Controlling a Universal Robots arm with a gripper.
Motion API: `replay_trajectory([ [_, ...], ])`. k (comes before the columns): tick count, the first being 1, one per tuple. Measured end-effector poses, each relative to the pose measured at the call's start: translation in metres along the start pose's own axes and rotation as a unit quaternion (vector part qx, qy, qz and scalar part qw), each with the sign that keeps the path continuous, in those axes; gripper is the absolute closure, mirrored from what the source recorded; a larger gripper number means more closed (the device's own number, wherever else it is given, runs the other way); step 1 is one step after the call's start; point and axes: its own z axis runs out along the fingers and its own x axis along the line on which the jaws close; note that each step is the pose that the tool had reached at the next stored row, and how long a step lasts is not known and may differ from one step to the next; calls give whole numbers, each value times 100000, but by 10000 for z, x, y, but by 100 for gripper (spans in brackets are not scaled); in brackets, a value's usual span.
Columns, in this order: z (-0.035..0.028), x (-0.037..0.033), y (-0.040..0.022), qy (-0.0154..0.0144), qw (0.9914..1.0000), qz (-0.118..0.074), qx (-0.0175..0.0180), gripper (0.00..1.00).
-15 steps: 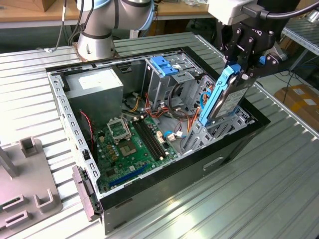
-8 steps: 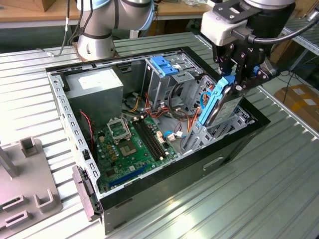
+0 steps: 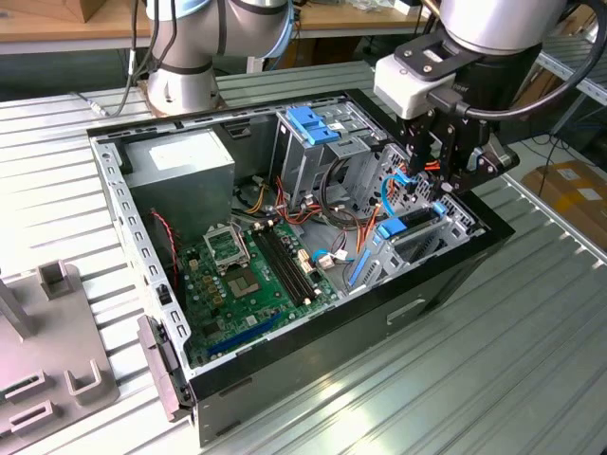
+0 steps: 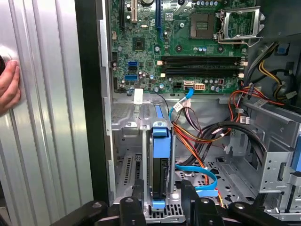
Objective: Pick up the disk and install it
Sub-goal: 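Insert the disk into the insertion slot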
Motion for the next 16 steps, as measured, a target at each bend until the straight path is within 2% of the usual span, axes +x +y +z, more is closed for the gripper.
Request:
replay_trajectory([
  [2,40,0,-115,6,99988,21,-1532,55],
  [3,58,0,-155,14,99978,25,-2077,55],
  [4,70,0,-175,10,99972,26,-2356,55],
  [5,94,0,-208,12,99957,43,-2928,55],
  [7,138,-1,-252,54,99906,158,-4336,55],
  [10,195,-10,-301,121,99823,388,-5925,55],
  [12,223,-16,-327,147,99790,498,-6460,55],
  [14,284,-31,-389,157,99715,723,-7510,55],
  [15,302,-31,-408,139,99661,756,-8186,55],
  [16,302,-31,-410,150,99652,758,-8302,55],
])
